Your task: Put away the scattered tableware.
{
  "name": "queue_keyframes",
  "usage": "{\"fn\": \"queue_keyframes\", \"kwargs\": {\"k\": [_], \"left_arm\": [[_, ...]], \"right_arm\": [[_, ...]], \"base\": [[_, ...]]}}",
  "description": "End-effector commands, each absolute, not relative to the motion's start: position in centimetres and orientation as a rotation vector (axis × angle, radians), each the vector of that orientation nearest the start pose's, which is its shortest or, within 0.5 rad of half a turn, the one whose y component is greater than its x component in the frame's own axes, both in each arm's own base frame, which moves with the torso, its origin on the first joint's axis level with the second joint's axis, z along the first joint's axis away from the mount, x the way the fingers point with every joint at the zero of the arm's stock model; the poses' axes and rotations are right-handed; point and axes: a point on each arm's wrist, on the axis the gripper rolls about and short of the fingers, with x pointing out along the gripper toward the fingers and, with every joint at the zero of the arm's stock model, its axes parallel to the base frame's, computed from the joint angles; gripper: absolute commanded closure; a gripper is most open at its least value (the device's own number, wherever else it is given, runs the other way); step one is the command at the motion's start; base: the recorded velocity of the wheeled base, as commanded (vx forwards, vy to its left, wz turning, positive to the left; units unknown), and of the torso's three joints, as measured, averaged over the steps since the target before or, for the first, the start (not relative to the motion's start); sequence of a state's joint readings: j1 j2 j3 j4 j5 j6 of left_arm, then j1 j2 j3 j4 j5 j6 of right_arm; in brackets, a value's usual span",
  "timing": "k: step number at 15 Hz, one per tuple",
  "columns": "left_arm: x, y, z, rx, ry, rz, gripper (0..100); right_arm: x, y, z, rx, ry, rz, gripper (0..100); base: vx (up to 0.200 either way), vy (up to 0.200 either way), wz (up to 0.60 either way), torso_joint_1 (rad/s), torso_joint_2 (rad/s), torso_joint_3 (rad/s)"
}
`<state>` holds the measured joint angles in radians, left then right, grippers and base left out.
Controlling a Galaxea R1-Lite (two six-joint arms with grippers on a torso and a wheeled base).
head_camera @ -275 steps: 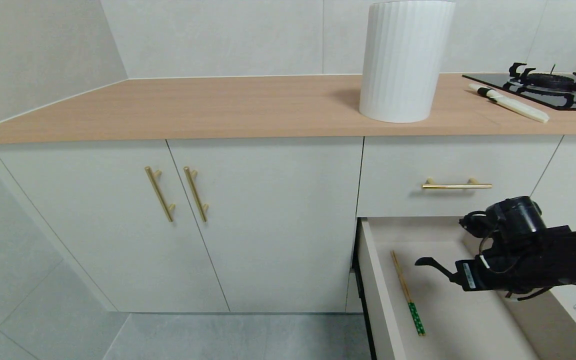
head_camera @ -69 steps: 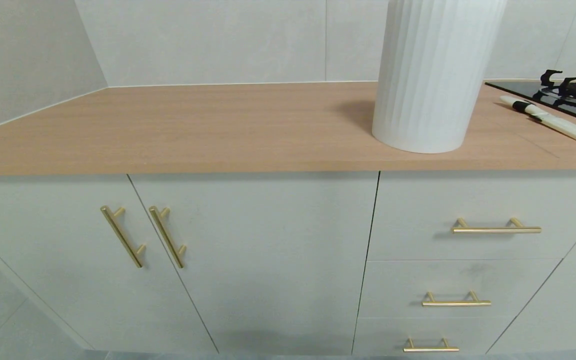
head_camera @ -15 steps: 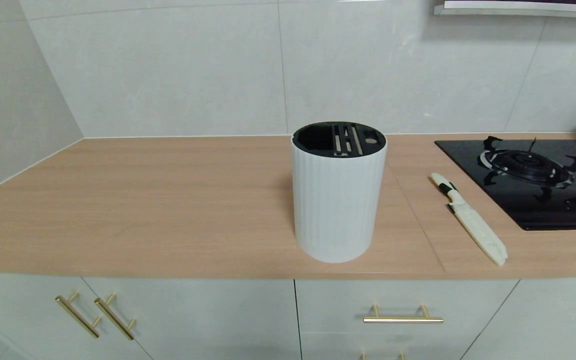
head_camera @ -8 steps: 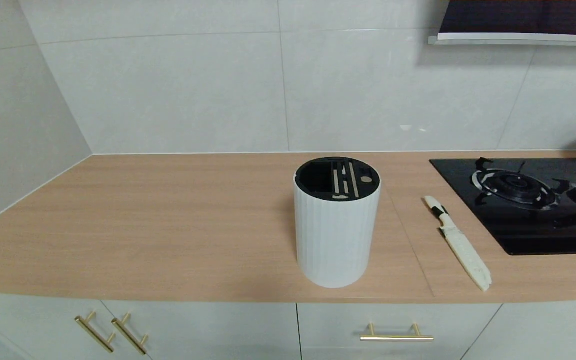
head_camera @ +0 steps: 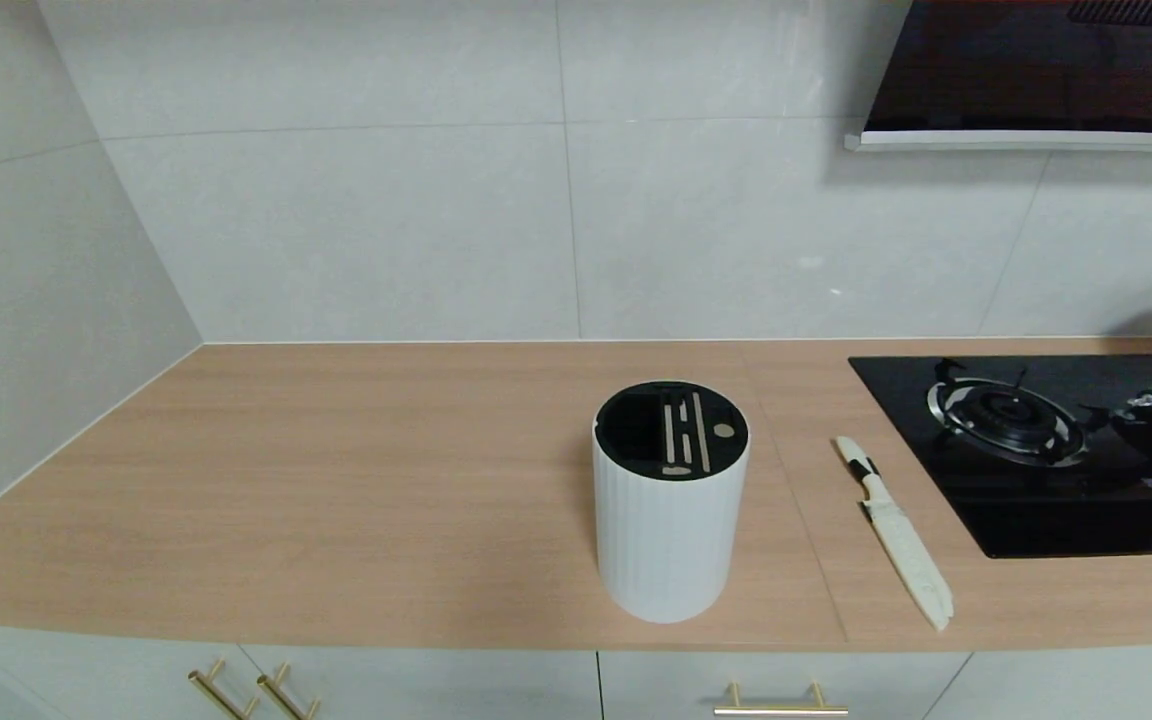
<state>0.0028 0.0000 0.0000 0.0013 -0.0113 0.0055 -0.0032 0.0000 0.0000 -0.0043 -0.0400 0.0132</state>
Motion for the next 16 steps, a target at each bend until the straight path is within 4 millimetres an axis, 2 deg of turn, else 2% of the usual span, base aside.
{"fn": "queue_keyframes", "kwargs": {"k": [1,8,16], "left_arm": [[-2.28,-0.03,7.53,0.005,0.002,-0.009,0],[-2.28,-0.03,7.55,0.005,0.000,-0.009,0],[-2.28,-0.03,7.53,0.006,0.002,-0.008,0]], "right_arm": [[-2.27,-0.08,7.60,0.014,-0.003,-0.043,0],[-2.27,-0.08,7.60,0.014,-0.003,-0.043,0],[-2.26,-0.08,7.60,0.011,-0.002,-0.041,0]], "base": [[0.000,0.000,0.00,0.237,-0.49,-0.261],[0.000,0.000,0.00,0.195,-0.39,-0.197],[0.000,0.000,0.00,0.008,-0.01,-0.006]]}}
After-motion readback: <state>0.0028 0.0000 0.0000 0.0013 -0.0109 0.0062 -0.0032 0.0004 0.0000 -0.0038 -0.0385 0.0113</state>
